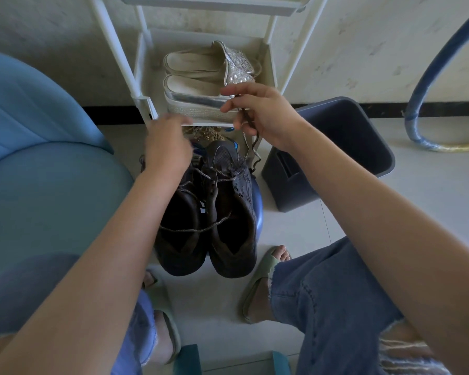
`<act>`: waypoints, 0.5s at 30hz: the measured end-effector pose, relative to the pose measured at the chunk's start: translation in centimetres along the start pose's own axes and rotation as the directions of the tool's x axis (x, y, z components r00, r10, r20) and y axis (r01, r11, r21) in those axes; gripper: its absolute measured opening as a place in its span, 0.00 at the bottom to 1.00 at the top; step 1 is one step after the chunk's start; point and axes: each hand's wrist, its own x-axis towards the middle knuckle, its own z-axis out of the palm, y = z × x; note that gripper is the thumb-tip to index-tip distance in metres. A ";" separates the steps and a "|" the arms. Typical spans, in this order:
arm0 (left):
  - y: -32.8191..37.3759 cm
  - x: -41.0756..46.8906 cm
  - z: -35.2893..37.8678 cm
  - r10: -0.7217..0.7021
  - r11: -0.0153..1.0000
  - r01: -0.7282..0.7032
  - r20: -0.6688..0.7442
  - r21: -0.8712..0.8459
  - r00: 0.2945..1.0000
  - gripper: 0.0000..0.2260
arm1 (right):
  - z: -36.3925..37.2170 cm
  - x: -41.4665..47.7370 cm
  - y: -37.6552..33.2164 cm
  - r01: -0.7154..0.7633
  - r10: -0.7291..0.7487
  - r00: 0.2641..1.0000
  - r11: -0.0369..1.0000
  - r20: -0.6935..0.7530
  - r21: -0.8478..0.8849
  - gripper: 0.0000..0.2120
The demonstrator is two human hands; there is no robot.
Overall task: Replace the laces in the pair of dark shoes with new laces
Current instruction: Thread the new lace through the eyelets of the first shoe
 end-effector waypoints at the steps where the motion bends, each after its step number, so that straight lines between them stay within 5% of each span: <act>1: 0.9 0.0 -0.1 0.062 0.971 -0.049 0.047 -0.236 0.997 0.20 | 0.3 0.0 0.0 -0.007 0.007 1.000 1.000 0.018 0.005 0.11; 3: 2.4 -0.1 -0.3 0.190 0.805 -0.032 0.206 -0.593 0.960 0.22 | 0.9 0.0 0.0 -0.019 0.020 0.999 1.000 0.045 -0.020 0.11; 5: 3.0 -0.3 0.1 0.271 0.697 0.009 0.275 -0.717 0.922 0.21 | 1.2 -0.1 0.0 -0.026 0.029 0.998 0.998 0.053 -0.057 0.13; 9: 1.9 -0.2 0.8 0.284 0.735 -0.080 0.199 -0.673 0.938 0.18 | 0.6 -0.3 -0.2 -0.044 0.055 0.994 0.992 0.099 -0.115 0.18; 12: 1.8 -0.3 1.2 0.322 0.658 -0.041 0.231 -0.752 0.918 0.15 | 0.5 -0.6 -0.3 -0.074 0.103 0.982 0.982 0.161 -0.173 0.24; 15: 1.6 -0.3 1.5 0.259 0.742 -0.103 0.142 -0.663 0.955 0.05 | 0.6 -0.8 -0.1 -0.094 0.139 0.978 0.959 0.157 -0.268 0.29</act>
